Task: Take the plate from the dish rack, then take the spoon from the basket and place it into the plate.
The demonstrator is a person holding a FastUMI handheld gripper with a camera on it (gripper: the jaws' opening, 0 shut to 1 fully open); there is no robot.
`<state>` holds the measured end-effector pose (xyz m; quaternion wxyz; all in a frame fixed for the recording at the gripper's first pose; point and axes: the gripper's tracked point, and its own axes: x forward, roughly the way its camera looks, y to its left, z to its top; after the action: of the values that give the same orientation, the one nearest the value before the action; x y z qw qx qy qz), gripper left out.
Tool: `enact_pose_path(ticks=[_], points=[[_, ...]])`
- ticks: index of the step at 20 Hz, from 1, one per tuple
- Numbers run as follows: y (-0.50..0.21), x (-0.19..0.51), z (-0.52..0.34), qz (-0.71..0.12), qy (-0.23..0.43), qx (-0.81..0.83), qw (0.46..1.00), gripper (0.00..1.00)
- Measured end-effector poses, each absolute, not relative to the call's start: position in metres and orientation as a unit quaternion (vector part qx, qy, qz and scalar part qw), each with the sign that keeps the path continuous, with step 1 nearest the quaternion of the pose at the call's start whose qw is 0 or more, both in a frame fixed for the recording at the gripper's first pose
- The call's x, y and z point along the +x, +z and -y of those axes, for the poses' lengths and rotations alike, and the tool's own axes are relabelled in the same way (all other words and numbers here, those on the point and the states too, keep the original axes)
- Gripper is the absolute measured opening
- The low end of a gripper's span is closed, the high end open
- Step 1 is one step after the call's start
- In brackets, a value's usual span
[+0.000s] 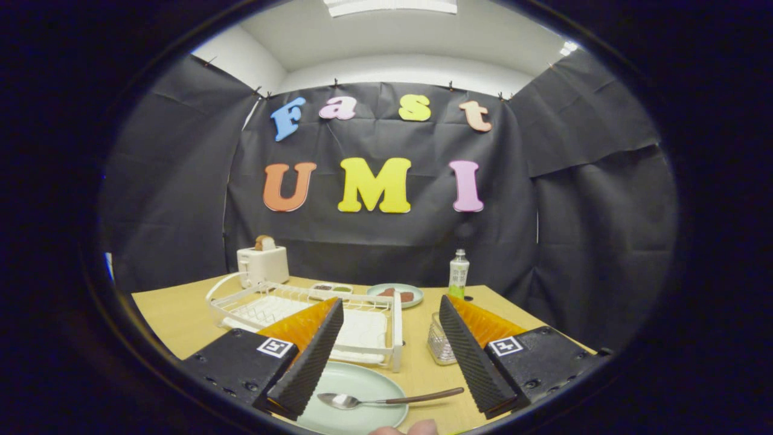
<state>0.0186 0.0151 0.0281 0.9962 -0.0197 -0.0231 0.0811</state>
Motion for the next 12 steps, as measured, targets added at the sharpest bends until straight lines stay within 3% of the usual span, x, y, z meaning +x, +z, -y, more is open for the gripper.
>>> enact_pose_path(ticks=[12], points=[[0.070, -0.032, -0.017, 0.075, 0.032, -0.005, 0.997, 1.00]])
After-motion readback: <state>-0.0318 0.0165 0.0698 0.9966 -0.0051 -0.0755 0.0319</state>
